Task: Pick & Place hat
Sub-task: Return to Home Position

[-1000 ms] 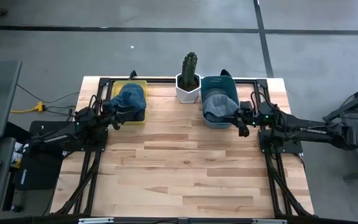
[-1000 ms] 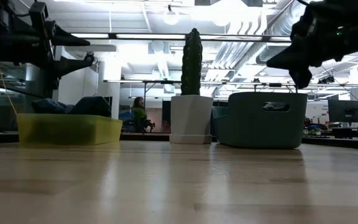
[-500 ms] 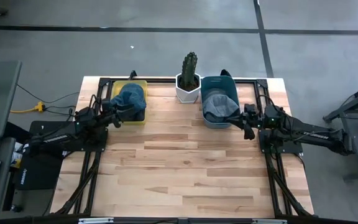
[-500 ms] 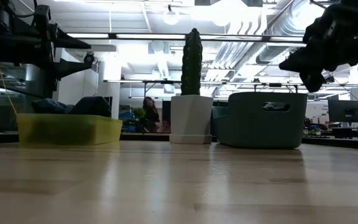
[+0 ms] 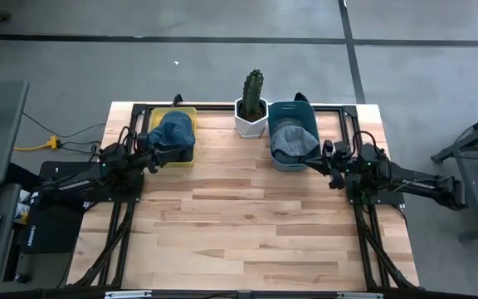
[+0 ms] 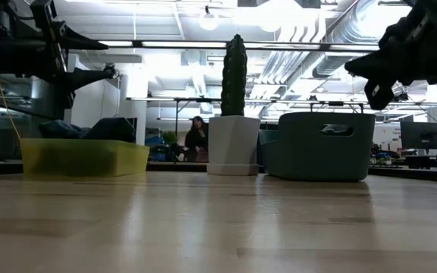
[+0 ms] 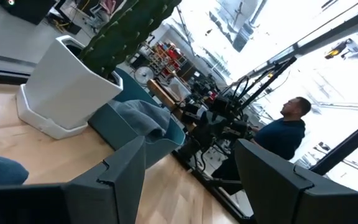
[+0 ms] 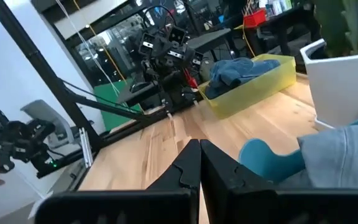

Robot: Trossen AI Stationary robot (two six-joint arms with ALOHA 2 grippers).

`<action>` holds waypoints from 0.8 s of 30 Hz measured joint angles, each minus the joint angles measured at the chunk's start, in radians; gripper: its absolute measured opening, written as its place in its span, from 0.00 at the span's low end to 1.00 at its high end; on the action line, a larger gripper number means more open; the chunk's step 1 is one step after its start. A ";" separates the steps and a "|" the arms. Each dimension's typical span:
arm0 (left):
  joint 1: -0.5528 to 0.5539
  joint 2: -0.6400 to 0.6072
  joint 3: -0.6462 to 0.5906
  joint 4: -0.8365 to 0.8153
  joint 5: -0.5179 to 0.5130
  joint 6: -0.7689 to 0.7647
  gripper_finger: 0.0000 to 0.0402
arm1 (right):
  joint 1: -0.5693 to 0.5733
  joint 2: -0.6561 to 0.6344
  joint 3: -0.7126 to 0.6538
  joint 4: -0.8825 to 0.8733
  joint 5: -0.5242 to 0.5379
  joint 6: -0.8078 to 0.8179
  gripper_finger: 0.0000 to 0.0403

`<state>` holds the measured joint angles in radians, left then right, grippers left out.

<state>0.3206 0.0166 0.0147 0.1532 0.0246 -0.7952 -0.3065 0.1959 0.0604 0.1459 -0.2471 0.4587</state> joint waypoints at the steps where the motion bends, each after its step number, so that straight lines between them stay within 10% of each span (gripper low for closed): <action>1: 0.000 0.000 0.000 0.000 0.000 0.002 0.56 | 0.000 0.000 0.000 -0.004 0.000 -0.012 0.00; 24: 0.000 0.001 0.000 -0.141 -0.057 0.109 0.56 | 0.000 -0.178 -0.048 -0.090 0.008 -0.021 0.00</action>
<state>0.3202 0.0174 0.0147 0.0124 -0.0326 -0.6857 -0.3065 0.0178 0.0128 0.0557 -0.2390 0.4374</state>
